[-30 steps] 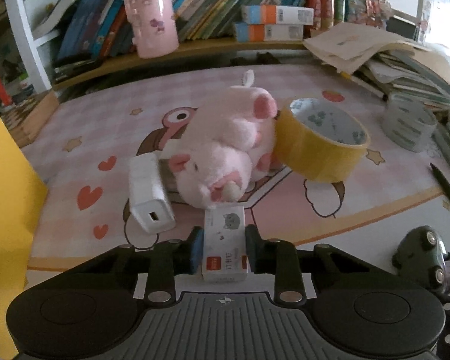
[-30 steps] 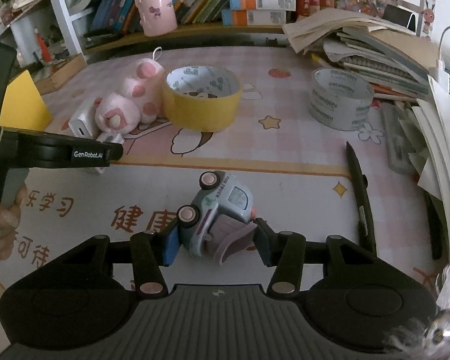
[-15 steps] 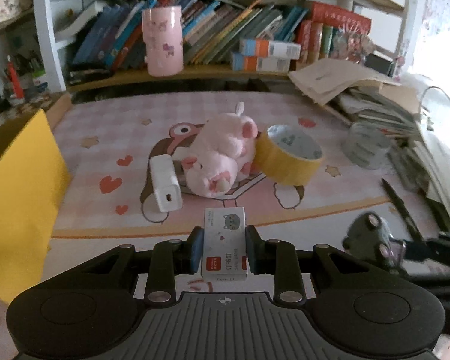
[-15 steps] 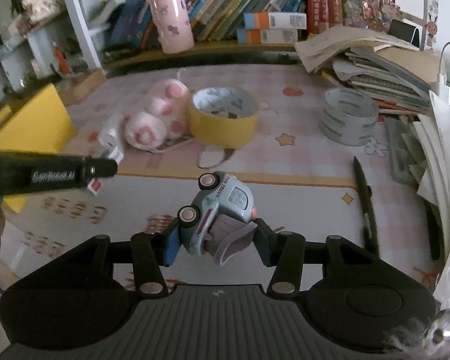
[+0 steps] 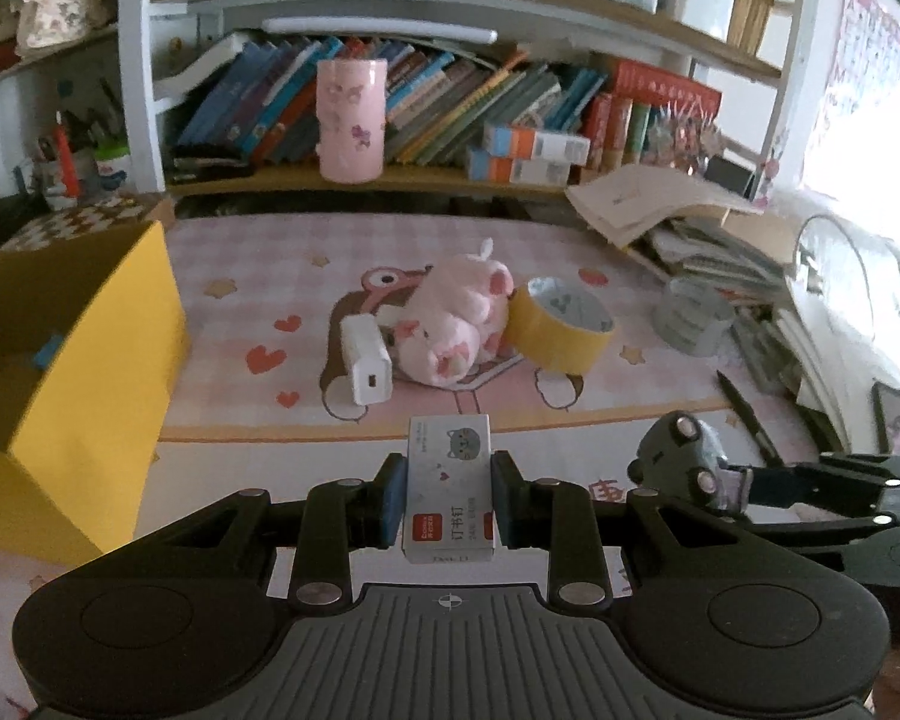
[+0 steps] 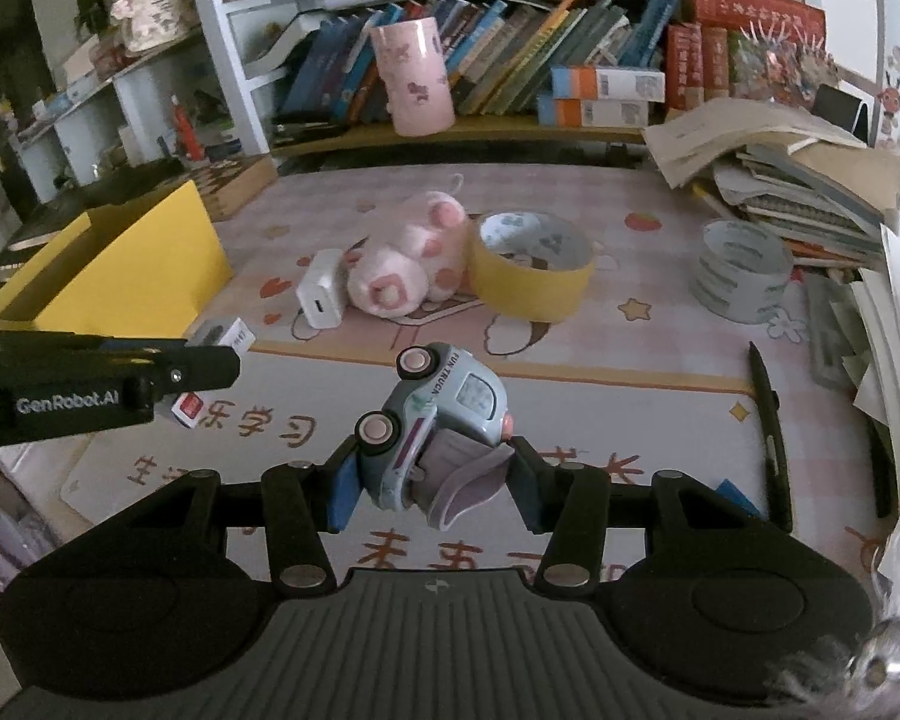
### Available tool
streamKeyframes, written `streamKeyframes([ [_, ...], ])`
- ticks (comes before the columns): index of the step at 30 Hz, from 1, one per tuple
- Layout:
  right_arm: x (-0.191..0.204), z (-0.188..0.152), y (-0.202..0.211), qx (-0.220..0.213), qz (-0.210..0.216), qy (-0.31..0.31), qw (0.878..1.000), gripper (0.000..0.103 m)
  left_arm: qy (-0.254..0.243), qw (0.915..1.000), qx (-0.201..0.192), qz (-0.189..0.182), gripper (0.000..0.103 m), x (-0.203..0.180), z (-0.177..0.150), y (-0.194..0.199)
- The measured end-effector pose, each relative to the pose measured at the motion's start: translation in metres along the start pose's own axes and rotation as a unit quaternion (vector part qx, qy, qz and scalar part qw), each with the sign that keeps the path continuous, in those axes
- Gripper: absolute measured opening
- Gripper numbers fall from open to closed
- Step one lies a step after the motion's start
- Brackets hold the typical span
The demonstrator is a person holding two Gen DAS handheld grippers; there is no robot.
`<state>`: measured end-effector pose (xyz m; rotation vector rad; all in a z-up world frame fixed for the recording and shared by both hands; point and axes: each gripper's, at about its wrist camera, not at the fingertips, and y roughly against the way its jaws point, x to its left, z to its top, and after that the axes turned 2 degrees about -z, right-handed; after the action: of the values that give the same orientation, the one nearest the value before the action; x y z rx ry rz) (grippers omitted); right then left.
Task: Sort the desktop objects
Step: 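Lift the toy car and small white box and carry them toward the yellow box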
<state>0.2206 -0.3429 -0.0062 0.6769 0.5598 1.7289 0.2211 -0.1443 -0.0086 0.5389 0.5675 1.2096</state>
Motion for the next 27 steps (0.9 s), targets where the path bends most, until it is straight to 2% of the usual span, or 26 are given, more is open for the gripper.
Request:
streamKeyframes([
  [11,0.048,0.0,0.012,-0.027,-0.024,0.008,0.999,0.047,0.001,0.9994,-0.026,-0.022,0.028,0.041,-0.01,0.036],
  [27,0.137,-0.032,0.027,-0.023,-0.055,0.007,0.998,0.047,-0.011,0.998,-0.015,-0.06,0.028,0.101,-0.047,0.079],
])
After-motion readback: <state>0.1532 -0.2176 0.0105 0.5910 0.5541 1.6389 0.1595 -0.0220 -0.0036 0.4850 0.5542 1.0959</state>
